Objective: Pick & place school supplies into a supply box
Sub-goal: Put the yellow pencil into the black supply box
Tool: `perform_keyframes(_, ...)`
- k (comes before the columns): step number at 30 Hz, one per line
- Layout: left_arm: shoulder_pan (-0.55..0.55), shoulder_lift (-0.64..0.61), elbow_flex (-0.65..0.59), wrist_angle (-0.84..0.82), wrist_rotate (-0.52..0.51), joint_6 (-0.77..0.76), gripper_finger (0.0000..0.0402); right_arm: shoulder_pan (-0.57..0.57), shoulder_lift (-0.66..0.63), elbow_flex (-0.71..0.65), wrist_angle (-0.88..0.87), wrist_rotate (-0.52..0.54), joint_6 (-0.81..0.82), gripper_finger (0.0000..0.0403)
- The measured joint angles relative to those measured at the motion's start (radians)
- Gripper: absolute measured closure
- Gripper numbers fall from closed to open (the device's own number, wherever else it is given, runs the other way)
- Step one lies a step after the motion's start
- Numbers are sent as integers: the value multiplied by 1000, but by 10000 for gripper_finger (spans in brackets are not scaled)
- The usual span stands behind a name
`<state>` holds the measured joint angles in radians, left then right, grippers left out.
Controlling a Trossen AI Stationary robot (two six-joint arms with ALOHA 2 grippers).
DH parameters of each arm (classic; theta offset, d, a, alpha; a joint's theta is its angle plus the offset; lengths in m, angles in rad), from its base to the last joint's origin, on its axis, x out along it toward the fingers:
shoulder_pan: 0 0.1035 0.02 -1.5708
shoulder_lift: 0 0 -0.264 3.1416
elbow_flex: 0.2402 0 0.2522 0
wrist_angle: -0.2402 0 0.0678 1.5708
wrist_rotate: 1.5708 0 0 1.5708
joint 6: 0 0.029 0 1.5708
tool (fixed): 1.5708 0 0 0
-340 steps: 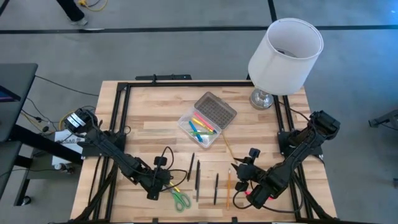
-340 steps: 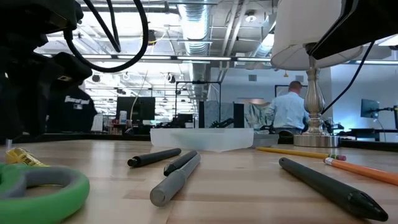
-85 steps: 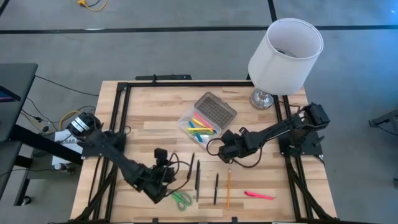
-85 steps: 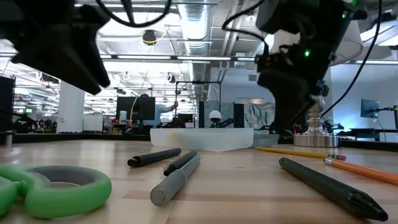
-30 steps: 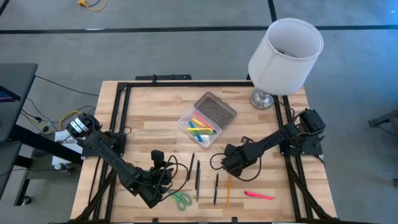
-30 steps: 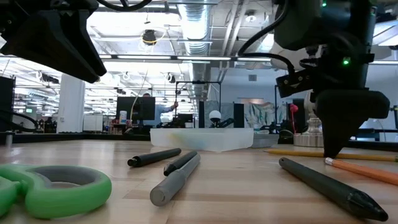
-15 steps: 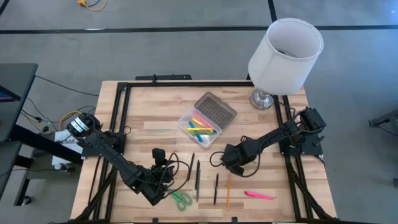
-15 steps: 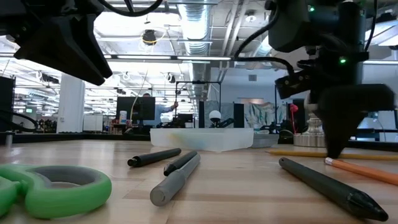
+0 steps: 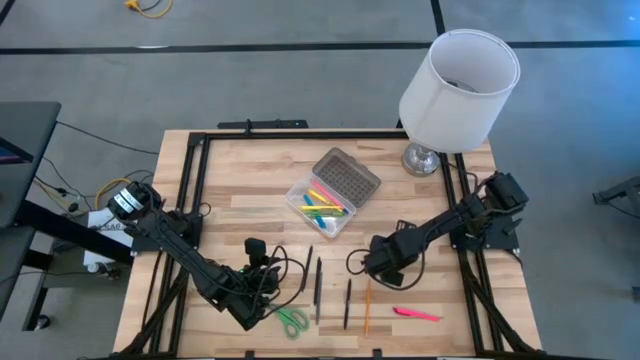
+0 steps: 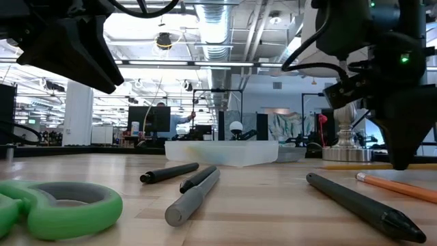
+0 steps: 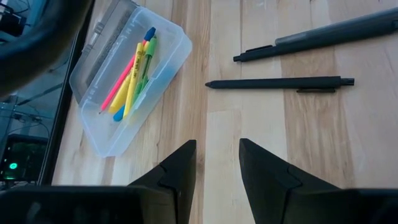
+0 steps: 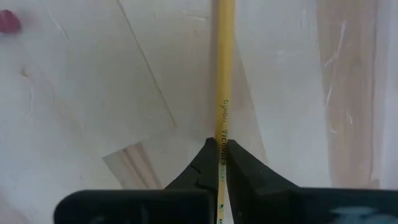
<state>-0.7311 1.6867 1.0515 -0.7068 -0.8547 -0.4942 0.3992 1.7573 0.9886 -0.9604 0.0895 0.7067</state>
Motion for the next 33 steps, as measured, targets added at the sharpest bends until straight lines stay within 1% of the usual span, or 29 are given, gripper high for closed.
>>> perform_keyframes(7, 0, 0, 0, 1, -4, 0, 285, 20, -2, 2, -1, 10, -11, 402)
perform_keyframes(12, 0, 0, 0, 1, -4, 0, 285, 27, -2, 25, 0, -17, -56, 402)
perform_keyframes(16, 0, 0, 0, 1, -4, 0, 285, 33, -3, 83, -17, -17, -94, 402)
perform_keyframes(23, 0, 0, 0, -1, -3, -6, 285, 46, -5, 233, -53, -8, -191, 403)
perform_keyframes(29, 0, 0, 0, -1, -3, -10, 285, 23, -5, 365, -39, 89, -340, 403)
perform_keyframes(31, 0, 0, 0, -1, -3, -16, 285, 1, -5, 391, -5, 126, -400, 403)
perform_keyframes(33, 0, 0, 0, -2, -3, -27, 285, -29, -5, 405, 58, 141, -470, 403)
